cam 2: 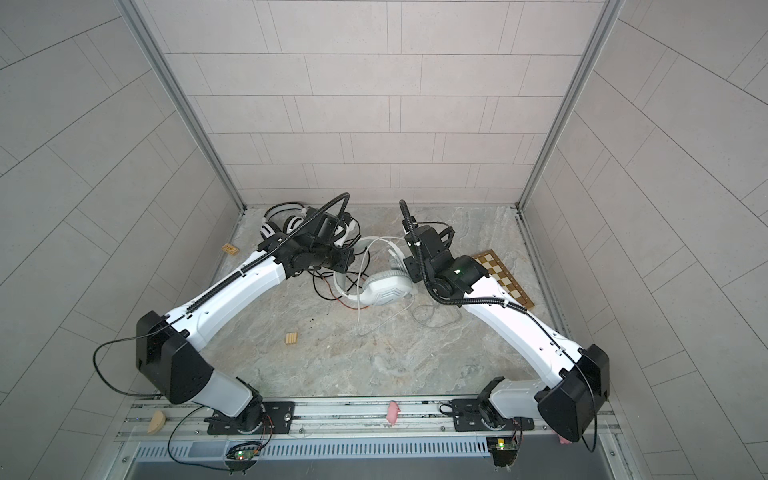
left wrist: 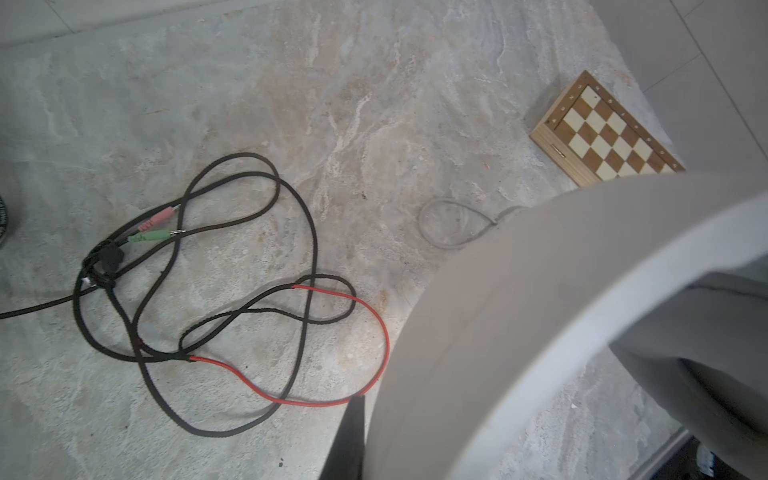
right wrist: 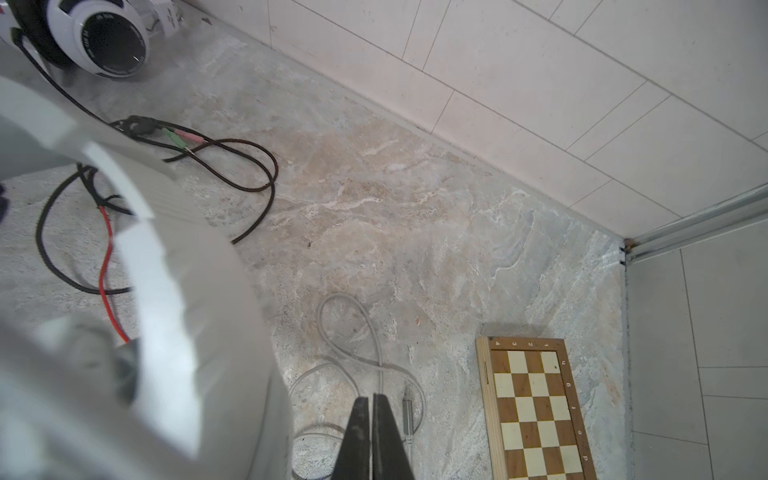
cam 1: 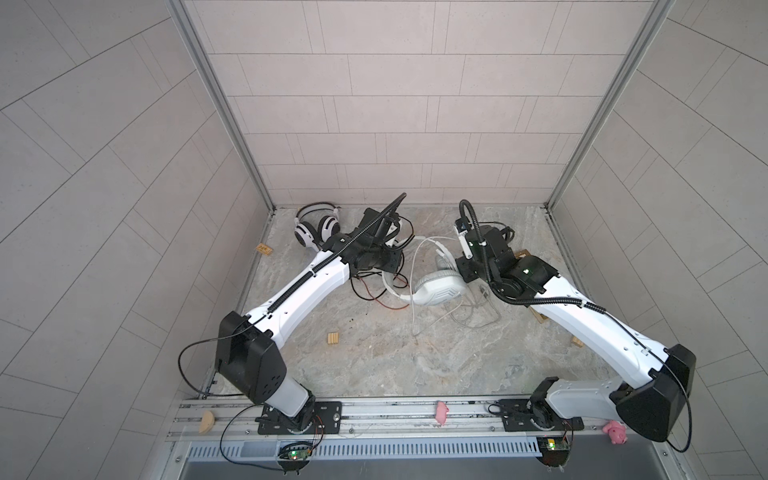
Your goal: Wrap the headphones
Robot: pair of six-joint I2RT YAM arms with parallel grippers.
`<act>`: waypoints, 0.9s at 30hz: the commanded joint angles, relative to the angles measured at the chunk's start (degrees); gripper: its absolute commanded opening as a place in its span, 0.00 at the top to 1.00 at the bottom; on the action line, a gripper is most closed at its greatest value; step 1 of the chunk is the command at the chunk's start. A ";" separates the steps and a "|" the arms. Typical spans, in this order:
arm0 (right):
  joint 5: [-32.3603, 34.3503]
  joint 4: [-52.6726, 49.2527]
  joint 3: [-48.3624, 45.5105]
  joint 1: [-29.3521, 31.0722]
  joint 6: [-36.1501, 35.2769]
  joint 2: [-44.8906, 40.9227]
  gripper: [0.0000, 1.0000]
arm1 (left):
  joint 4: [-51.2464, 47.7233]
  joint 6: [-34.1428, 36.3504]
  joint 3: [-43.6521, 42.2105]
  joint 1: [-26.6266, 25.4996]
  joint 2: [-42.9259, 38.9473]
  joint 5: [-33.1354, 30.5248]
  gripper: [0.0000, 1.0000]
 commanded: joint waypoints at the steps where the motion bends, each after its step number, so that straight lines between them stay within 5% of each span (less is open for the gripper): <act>1: -2.68 2.53 -1.17 -1.53 0.71 0.38 1.00 | 5.61 -0.62 -0.88 -0.17 -4.43 5.28 1.00; 9: -9.02 7.36 -5.28 -5.80 1.75 1.12 1.00 | 13.85 -2.03 -6.79 0.38 -11.36 5.89 1.00; 19: -21.22 18.82 -9.06 -5.81 6.65 6.17 1.00 | 22.63 -6.14 -11.83 3.61 -15.93 10.04 1.00; 27: -24.62 28.04 -11.92 -4.79 9.73 10.46 0.98 | 27.78 -8.82 -15.40 6.67 -19.08 10.14 1.00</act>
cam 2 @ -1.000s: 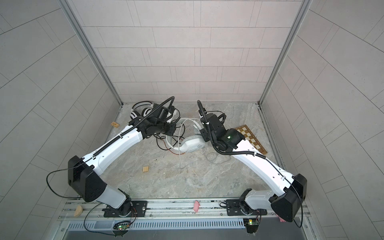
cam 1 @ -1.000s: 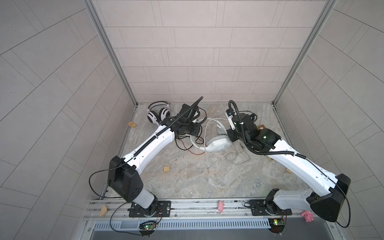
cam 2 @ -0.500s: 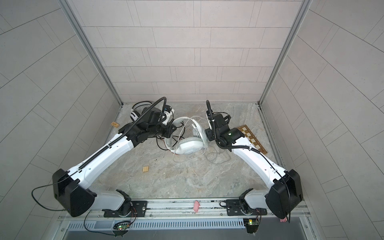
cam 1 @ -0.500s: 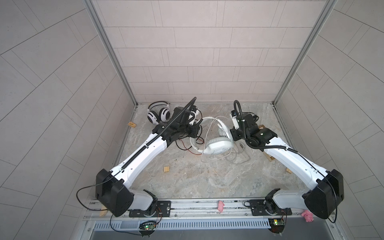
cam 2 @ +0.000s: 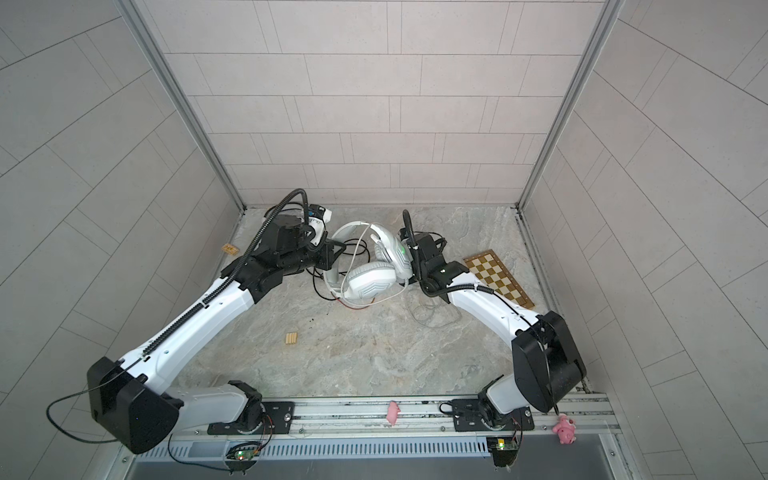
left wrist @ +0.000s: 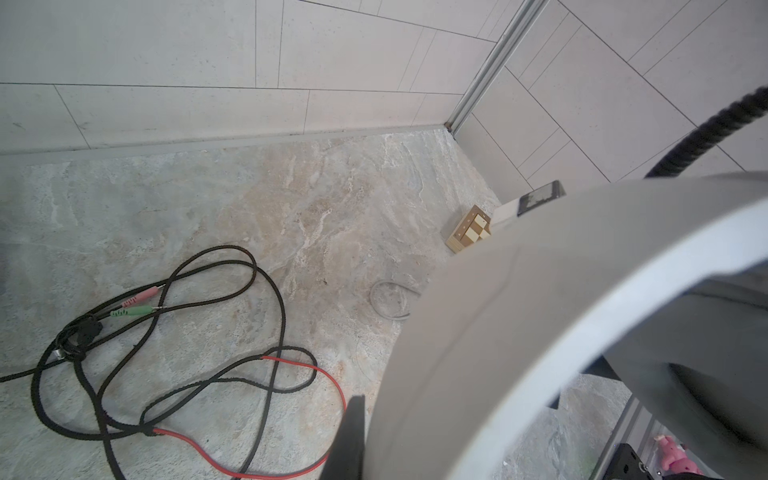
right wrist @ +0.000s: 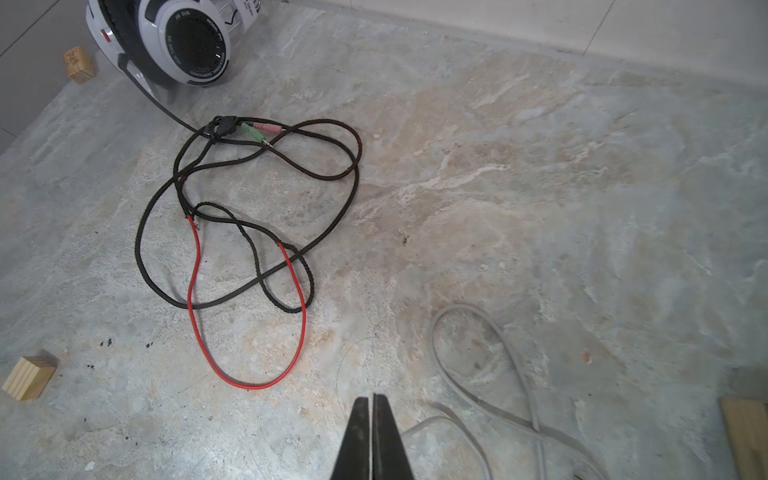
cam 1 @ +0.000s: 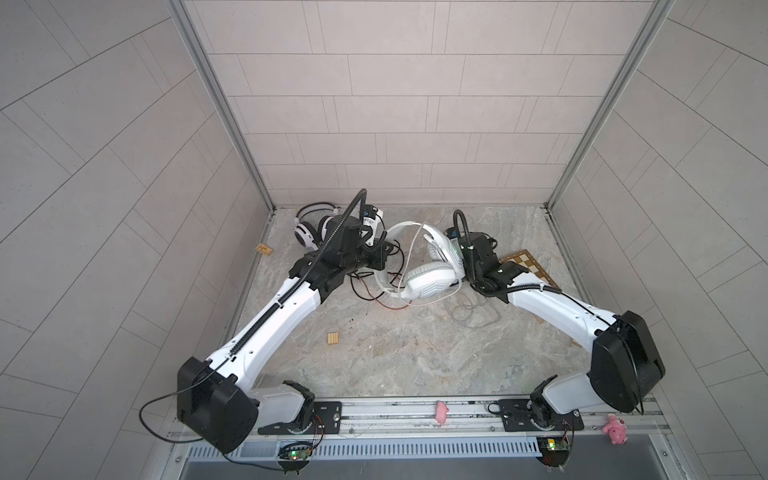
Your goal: Wrap the headphones
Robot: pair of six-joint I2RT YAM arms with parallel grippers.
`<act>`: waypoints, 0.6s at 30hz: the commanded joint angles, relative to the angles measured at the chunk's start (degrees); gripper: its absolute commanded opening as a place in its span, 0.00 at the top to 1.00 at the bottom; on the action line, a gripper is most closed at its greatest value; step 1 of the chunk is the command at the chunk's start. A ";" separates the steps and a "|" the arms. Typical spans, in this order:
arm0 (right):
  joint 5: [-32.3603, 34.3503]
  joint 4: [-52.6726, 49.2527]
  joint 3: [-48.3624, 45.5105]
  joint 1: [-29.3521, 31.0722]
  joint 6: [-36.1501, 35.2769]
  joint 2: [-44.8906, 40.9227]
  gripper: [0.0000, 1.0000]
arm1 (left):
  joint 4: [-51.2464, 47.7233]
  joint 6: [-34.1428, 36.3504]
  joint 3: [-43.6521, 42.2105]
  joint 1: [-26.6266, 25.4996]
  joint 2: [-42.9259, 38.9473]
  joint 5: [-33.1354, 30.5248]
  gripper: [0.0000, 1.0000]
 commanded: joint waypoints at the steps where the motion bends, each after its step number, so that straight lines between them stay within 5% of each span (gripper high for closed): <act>1: -2.32 5.29 -0.10 0.86 2.29 1.36 0.98 | 8.02 -3.56 -0.51 0.72 -3.68 2.01 1.00; 18: -8.14 21.39 -2.69 3.55 8.70 11.84 0.75 | 14.41 -6.64 -4.00 2.79 -6.86 3.79 1.00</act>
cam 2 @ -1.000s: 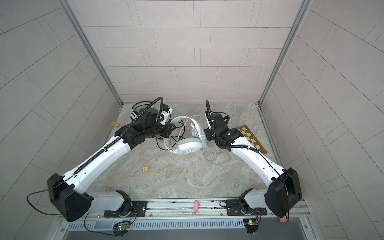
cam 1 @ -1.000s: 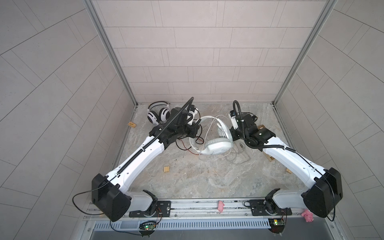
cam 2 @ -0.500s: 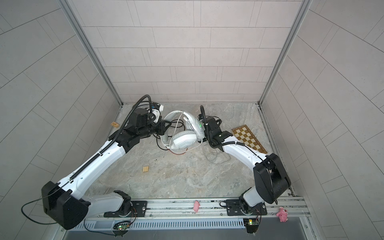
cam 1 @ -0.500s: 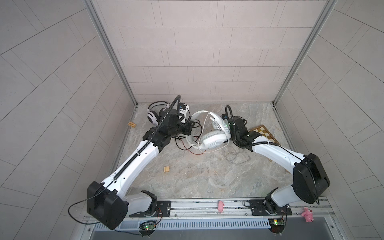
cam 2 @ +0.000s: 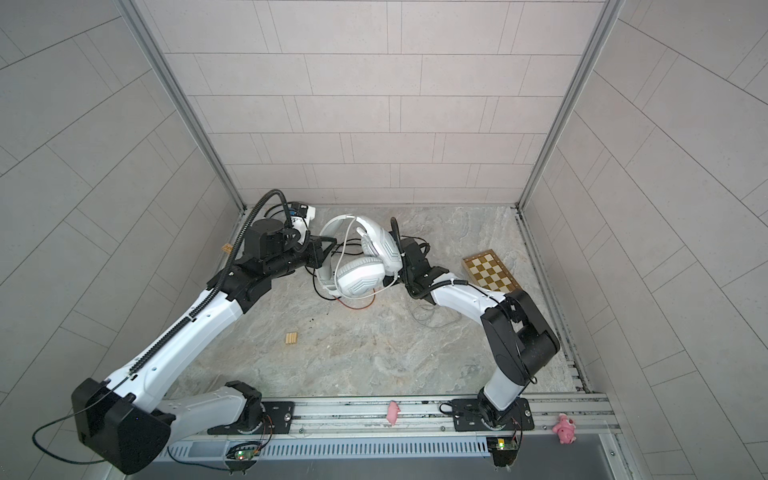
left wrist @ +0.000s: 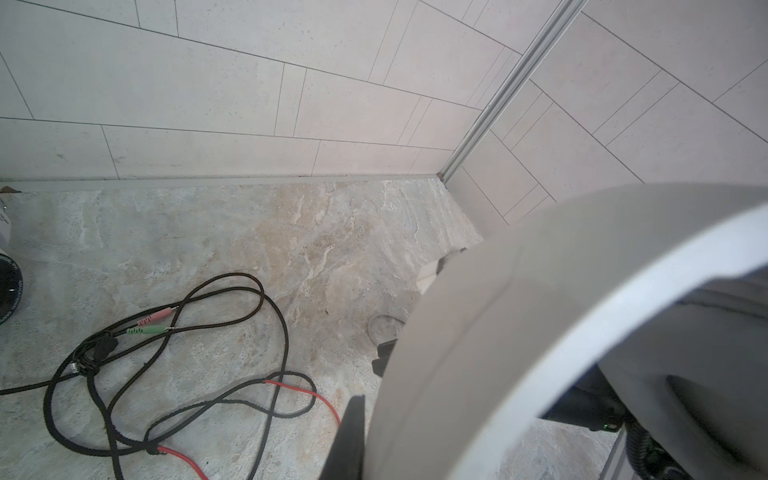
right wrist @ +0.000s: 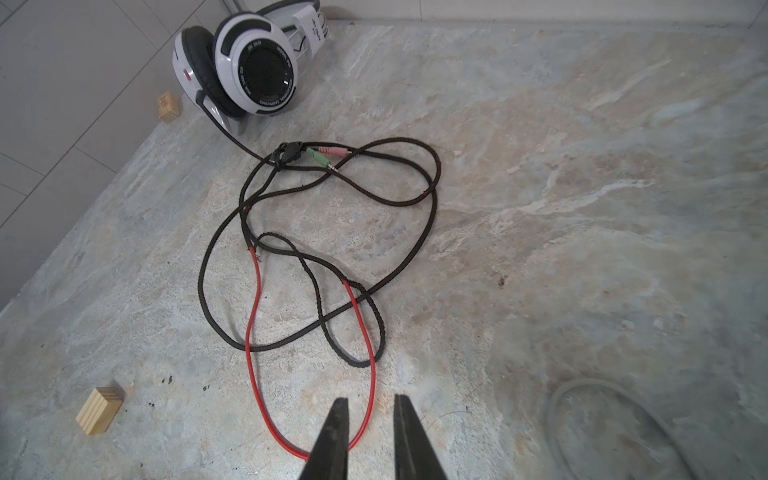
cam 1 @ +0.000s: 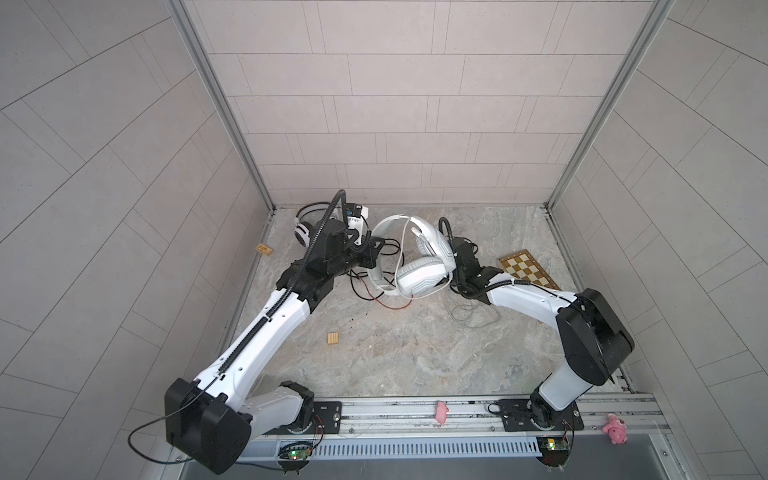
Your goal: Wrap the headphones
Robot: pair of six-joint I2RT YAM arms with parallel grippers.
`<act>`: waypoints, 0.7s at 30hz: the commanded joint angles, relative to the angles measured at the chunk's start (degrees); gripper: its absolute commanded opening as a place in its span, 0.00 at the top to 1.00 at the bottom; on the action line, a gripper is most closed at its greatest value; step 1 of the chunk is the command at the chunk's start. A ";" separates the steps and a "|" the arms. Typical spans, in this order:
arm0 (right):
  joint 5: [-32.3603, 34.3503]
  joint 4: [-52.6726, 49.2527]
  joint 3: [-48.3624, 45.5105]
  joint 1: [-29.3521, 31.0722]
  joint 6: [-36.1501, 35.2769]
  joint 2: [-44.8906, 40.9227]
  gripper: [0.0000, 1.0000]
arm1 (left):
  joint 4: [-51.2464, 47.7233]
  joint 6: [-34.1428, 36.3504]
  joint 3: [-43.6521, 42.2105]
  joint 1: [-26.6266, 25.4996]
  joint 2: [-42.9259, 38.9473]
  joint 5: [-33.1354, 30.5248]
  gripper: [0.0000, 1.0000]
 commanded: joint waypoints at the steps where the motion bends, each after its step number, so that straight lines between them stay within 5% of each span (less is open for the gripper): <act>1: -1.97 4.91 -0.53 0.97 2.70 2.16 0.72 | 7.96 -4.01 0.46 0.36 -1.85 2.78 1.00; 7: -3.67 10.20 -0.71 2.15 4.52 6.45 0.58 | 9.03 -5.61 0.17 1.32 -1.42 3.51 1.00; 21: -7.36 29.39 -4.24 2.16 11.44 19.94 0.53 | 20.38 -16.88 -4.47 7.55 -0.86 4.30 1.00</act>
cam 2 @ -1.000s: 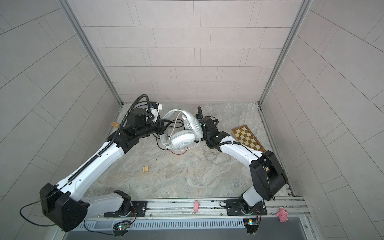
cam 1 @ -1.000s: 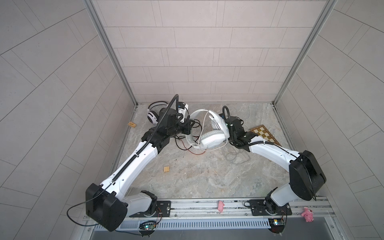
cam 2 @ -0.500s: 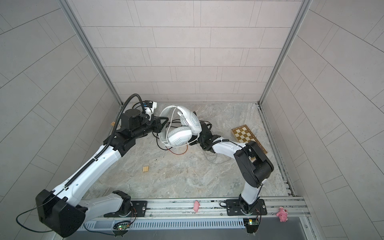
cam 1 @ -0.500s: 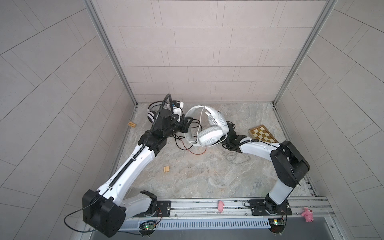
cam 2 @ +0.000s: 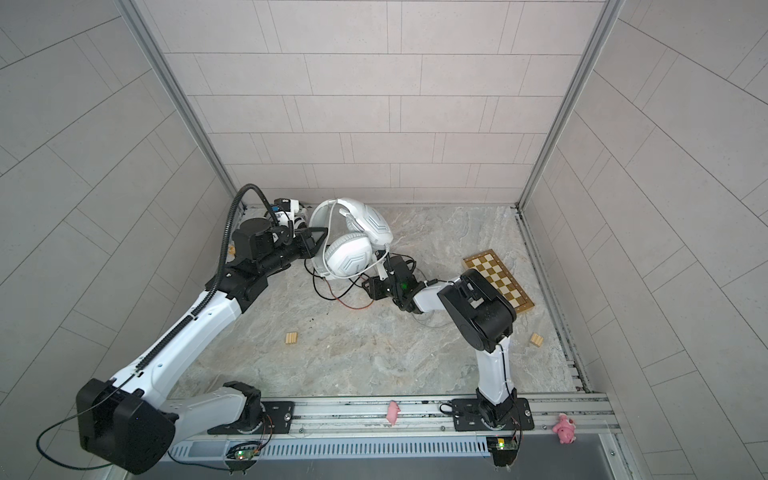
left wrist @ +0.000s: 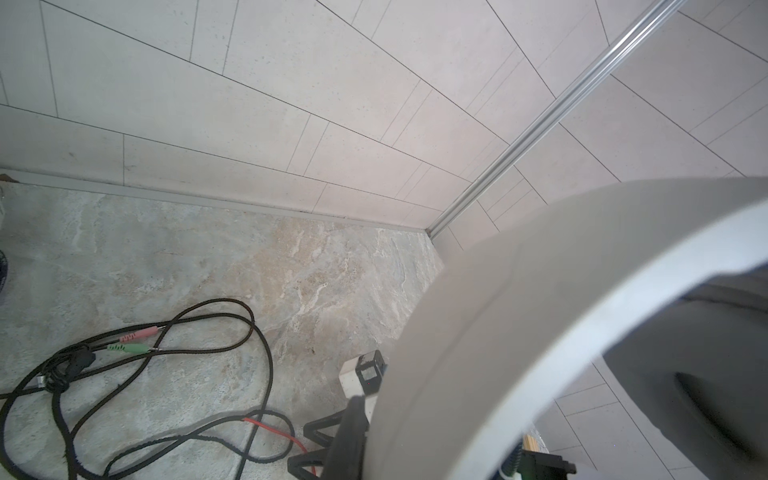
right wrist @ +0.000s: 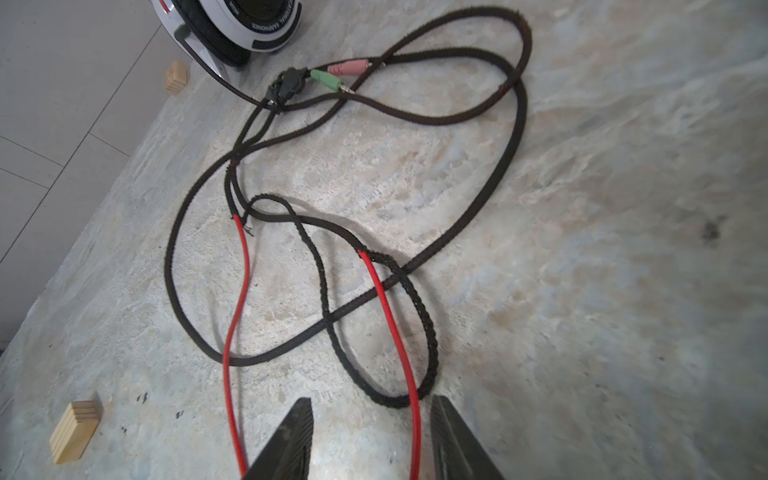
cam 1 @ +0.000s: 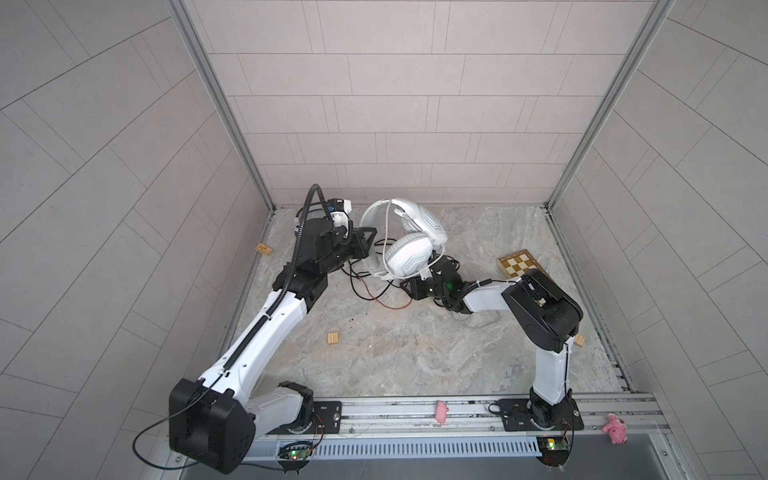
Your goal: Wrap the headphones
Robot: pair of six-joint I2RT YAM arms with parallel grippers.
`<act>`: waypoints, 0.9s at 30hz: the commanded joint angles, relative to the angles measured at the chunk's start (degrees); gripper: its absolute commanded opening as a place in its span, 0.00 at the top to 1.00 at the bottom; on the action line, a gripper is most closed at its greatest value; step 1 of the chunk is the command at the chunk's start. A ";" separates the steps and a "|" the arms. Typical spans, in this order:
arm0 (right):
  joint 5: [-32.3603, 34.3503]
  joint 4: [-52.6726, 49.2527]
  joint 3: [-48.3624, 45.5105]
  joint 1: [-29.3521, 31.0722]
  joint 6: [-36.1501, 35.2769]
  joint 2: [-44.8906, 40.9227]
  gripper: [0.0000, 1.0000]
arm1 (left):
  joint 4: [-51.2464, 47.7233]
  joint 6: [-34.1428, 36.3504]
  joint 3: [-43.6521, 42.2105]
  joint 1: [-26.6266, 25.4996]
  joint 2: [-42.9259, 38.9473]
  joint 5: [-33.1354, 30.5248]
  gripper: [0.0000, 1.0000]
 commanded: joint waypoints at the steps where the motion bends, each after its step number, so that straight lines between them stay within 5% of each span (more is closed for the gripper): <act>1: -1.59 7.61 -0.84 0.14 3.56 2.69 0.52 | 9.34 -6.34 -0.24 1.66 -0.75 1.28 1.00; 6: -1.97 11.50 -2.37 0.24 5.59 4.87 0.55 | 11.99 -11.51 -1.68 4.61 -0.21 -1.48 1.00; 13: -1.27 11.04 -3.79 2.27 5.07 3.42 0.79 | 14.05 -16.51 -3.91 7.94 -0.65 -7.32 1.00; 17: 1.31 6.78 -4.69 4.38 2.26 -0.03 0.90 | 13.92 -16.51 -5.07 8.92 -1.93 -12.08 1.00; 27: 12.46 -14.80 -0.81 10.70 -11.62 -11.98 0.93 | 13.92 -17.39 -5.51 13.48 -0.66 -20.47 1.00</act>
